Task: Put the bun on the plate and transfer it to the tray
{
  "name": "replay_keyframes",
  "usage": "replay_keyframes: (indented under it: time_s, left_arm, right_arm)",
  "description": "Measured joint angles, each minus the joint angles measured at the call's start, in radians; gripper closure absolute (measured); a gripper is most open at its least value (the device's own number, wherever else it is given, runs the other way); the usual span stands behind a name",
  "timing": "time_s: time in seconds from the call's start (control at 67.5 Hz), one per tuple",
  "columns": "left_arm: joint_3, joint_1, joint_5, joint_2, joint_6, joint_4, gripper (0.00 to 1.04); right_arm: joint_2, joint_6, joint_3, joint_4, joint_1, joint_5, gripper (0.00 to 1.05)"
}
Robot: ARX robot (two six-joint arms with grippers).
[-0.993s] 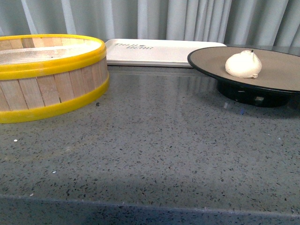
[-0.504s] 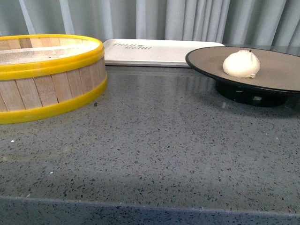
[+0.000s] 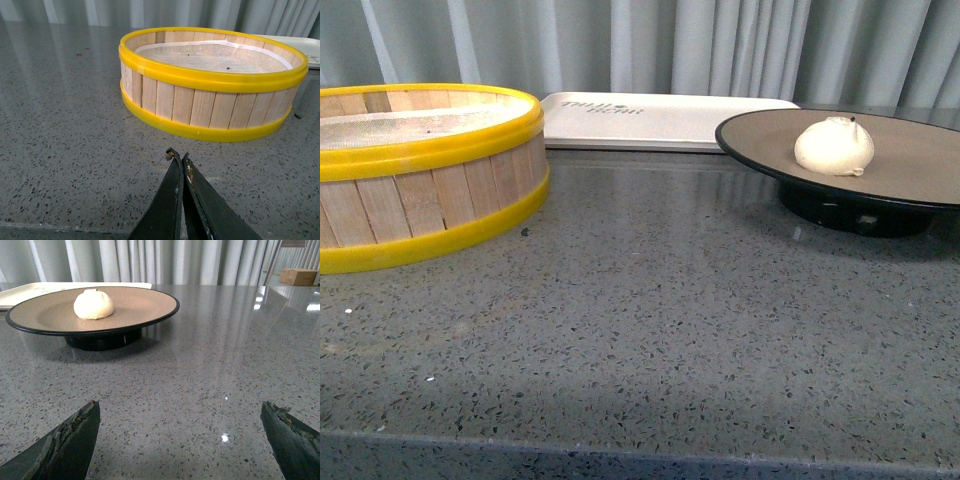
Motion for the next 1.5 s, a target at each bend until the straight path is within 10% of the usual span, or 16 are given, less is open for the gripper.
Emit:
replay_keyframes:
  time_s: [0.786, 1.26, 1.349, 1.497]
  left_arm:
    - [-0.026, 0.000, 0.000, -0.299, 0.000, -0.251, 1.01]
    - [-0.026, 0.000, 0.000, -0.300, -0.001, -0.251, 0.18]
    - [-0.026, 0.000, 0.000, -0.300, -0.001, -0.251, 0.05]
    - [-0.026, 0.000, 0.000, -0.300, -0.001, -0.251, 0.07]
  right_arm:
    - [0.000, 0.000, 0.000, 0.000, 0.000, 0.000, 0.08]
    - [0.000, 0.000, 0.000, 0.000, 0.000, 0.000, 0.08]
    - [0.076, -0.064, 0.024, 0.022, 0.059, 0.244, 0.08]
    - [0.352, -0.039, 0.148, 0.241, -0.046, 0.242, 0.08]
